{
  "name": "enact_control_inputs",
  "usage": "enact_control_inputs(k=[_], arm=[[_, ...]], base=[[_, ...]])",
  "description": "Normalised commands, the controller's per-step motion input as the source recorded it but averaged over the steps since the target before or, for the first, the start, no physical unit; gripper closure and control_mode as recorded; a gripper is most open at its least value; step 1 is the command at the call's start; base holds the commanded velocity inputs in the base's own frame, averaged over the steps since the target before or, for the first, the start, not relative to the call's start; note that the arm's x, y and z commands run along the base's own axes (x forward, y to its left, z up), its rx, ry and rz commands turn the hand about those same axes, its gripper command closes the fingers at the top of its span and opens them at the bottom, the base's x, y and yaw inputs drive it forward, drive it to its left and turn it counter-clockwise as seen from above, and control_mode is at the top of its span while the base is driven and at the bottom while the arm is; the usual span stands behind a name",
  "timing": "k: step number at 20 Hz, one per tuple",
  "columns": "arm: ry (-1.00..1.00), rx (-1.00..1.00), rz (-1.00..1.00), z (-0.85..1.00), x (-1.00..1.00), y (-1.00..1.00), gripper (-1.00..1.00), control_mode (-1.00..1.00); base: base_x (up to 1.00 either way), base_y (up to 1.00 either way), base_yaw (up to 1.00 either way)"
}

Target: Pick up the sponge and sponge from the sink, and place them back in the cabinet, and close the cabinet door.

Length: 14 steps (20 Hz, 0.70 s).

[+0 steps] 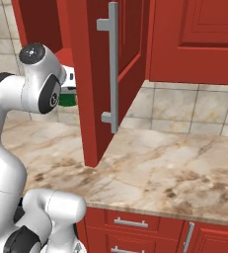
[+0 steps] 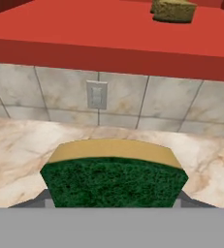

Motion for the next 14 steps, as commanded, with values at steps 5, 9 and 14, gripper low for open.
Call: enact_control_inputs(k=[5,9,14], arm=[[-0.07,0.00,0.00,0.19,0.21,0.00,1.00,-1.00],[-0.11,0.00,0.00,0.35,0.12,0.00,1.00,-1.00],[-0.08,0.00,0.00,0.34,0.14,0.00,1.00,-1.00]], base=[[0.00,0.00,0.00],[0.00,0.00,0.00],[0.00,0.00,0.00]])
